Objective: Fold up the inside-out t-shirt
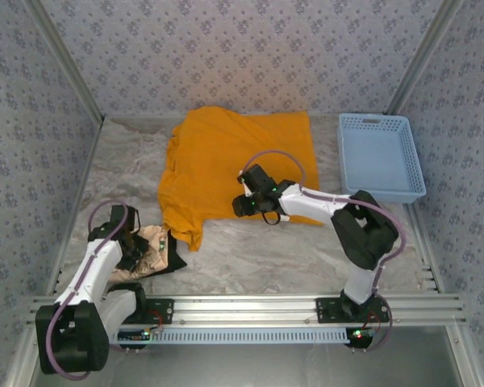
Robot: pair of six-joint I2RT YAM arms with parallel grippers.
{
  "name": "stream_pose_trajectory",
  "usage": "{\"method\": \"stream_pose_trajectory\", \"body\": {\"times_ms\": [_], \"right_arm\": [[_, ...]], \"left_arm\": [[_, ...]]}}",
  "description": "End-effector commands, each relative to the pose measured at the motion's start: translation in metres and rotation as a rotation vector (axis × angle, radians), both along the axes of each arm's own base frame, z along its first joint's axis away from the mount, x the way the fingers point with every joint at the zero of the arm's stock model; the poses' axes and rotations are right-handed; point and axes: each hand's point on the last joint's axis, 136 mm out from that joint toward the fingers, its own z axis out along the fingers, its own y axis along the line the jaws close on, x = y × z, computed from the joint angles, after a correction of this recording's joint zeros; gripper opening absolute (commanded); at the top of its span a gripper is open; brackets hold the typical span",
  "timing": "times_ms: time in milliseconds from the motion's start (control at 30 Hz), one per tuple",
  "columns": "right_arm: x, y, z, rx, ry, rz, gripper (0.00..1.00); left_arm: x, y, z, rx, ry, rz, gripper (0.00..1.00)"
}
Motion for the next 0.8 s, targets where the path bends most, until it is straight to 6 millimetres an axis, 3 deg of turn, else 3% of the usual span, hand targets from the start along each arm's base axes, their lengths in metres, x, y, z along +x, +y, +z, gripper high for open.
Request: {"method": "stream_pose_trajectory", "body": {"times_ms": [0,133,167,267,433,500,633,767], "right_arm": [[0.013,0.012,-0.001,0.008,-0.008,0.014,0.49],[0.002,0.011,-0.020,0.001,0.052,0.034,0.47],[-0.010,0.003,-0.034,-0.022,0.088,0.037,0.47],[-0.034,-0.007,-0.044,-0.032,0.131,0.038,0.46],[-0.071,-0.028,-0.050,-0.083,0.161,0.020,0.46],[-0.085,-0.042,-0.052,-0.109,0.168,-0.010,0.46],[-0.105,-0.063,-0.049,-0.116,0.188,-0.052,0.47],[-0.095,-0.081,-0.018,-0.087,0.137,-0.118,0.50]], "left_arm": [[-0.012,0.033,-0.008,0.127,0.018,0.189,0.39],[0.006,0.050,0.006,0.209,-0.027,0.123,0.39],[0.010,0.056,0.009,0.238,-0.026,0.097,0.39],[0.017,0.074,0.016,0.313,0.007,0.052,0.41],[0.022,0.101,0.026,0.312,0.005,0.110,0.50],[0.031,0.106,0.030,0.277,-0.053,0.139,0.62],[0.061,0.091,0.038,0.169,-0.170,0.064,0.73],[0.083,0.053,0.050,0.068,-0.235,-0.086,0.74]]}}
